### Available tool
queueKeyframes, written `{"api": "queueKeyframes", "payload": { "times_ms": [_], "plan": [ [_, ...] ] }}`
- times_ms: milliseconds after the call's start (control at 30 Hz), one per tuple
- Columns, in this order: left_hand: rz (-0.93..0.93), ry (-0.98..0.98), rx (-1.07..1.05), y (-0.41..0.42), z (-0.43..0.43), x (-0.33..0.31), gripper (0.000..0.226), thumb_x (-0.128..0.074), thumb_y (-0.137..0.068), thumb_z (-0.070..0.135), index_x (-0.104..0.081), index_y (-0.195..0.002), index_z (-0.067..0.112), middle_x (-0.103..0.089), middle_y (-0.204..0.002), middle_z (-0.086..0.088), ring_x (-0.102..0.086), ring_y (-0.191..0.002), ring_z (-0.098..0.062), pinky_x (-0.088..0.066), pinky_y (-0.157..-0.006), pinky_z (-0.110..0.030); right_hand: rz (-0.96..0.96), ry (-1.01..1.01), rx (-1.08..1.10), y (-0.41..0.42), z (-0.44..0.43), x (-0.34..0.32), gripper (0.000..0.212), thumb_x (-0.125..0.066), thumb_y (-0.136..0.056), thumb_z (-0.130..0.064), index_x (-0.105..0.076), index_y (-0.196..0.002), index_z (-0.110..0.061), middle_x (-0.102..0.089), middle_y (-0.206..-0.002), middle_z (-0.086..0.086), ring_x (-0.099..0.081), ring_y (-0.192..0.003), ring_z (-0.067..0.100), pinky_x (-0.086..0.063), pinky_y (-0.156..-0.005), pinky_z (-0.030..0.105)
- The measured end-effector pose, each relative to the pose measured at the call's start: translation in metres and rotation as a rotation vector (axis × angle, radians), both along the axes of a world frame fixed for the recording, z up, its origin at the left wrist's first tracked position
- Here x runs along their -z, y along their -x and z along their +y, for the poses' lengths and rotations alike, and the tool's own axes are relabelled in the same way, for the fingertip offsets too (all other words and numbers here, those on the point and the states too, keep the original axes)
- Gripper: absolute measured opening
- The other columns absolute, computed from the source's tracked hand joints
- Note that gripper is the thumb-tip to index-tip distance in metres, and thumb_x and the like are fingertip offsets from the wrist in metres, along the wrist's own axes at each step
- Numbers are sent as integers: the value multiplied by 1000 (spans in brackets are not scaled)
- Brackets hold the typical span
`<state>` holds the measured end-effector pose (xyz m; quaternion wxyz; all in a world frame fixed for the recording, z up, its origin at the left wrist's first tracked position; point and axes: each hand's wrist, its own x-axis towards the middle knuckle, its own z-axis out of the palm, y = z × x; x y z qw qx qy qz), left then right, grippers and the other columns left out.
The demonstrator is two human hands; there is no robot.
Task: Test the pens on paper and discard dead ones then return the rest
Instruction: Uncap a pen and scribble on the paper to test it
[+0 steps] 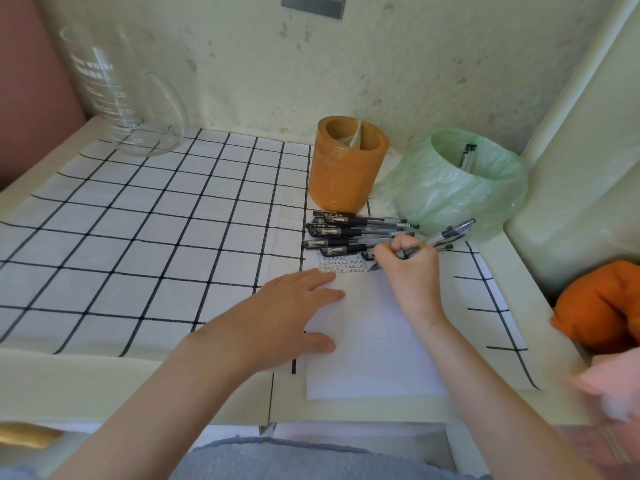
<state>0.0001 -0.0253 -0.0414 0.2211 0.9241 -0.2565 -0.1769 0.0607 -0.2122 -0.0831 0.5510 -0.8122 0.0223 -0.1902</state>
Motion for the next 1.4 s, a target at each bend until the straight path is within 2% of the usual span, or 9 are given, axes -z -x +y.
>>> {"api": "queueKeyframes", "payload": {
  "times_ms": [867, 933, 1033, 1100, 1167, 1233, 1267, 1333, 1400],
  "plan": [
    [-1, -2, 1, 0, 0, 0, 68, -56, -87, 43, -20, -144, 38, -1, -154, 21, 0, -141, 1, -5, -110, -18, 10, -38, 0, -2, -1, 2, 47, -57, -78, 0, -25, -51, -22, -21, -47, -10, -21, -59, 13, -22, -57, 28],
    [-3, -4, 3, 0, 0, 0, 68, -56, -87, 43, -20, -145, 38, -1, -154, 20, 0, -140, 1, -4, -110, -17, 8, -36, 12, -3, -3, 4, 42, -57, -78, -2, -29, -50, -16, -26, -48, -8, -24, -58, 14, -24, -57, 27],
    [-2, -7, 4, -1, 0, -1, 67, -55, -87, 43, -20, -145, 38, -1, -154, 20, 0, -141, 0, -5, -111, -19, 38, -114, 15, -3, -4, 1, 35, -60, -82, -6, -44, -50, -8, -40, -49, 6, -36, -53, 17, -31, -59, 26],
    [-5, -5, 5, -1, 0, -1, 67, -55, -88, 43, -20, -144, 38, -1, -154, 20, -1, -141, 0, -5, -111, -19, 80, -252, 2, 1, -3, -12, 36, -61, -89, -15, -53, -54, -8, -47, -44, 0, -37, -42, 12, -33, -49, 22],
    [-17, -4, 6, -1, 0, 0, 66, -55, -88, 43, -21, -144, 38, -2, -154, 20, -1, -141, 0, -5, -111, -19, 174, -332, -47, 3, -2, -28, 49, -51, -96, -31, -56, -53, -7, -45, -37, -1, -35, -35, 12, -30, -41, 22],
    [-31, -8, 9, -1, 0, 1, 66, -55, -87, 43, -22, -144, 37, -3, -155, 19, -2, -141, -1, -5, -112, -20, 255, -312, -129, 8, -3, -44, 60, -39, -99, -32, -59, -46, -15, -50, -45, 6, -41, -43, 16, -35, -47, 27],
    [-35, -10, 10, -1, 0, 1, 66, -55, -87, 43, -22, -144, 37, -3, -155, 18, -2, -141, -1, -5, -113, -21, 278, -315, -167, 12, -4, -50, 56, -39, -99, -27, -62, -49, -17, -54, -53, 8, -46, -49, 18, -39, -53, 30],
    [-36, -11, 8, -1, 0, 1, 66, -55, -87, 43, -22, -144, 37, -4, -155, 18, -2, -142, -2, -5, -113, -22, 299, -382, -239, 22, -5, -56, 31, -46, -97, -15, -66, -73, -9, -58, -64, 7, -53, -55, 19, -47, -59, 33],
    [-42, -12, 5, 0, 0, 2, 66, -55, -87, 43, -22, -144, 38, -4, -155, 19, -2, -141, -2, -5, -113, -21, 311, -489, -313, 30, -7, -60, 12, -55, -91, -12, -62, -95, -3, -58, -66, 4, -53, -51, 18, -50, -54, 30]
  ]
}}
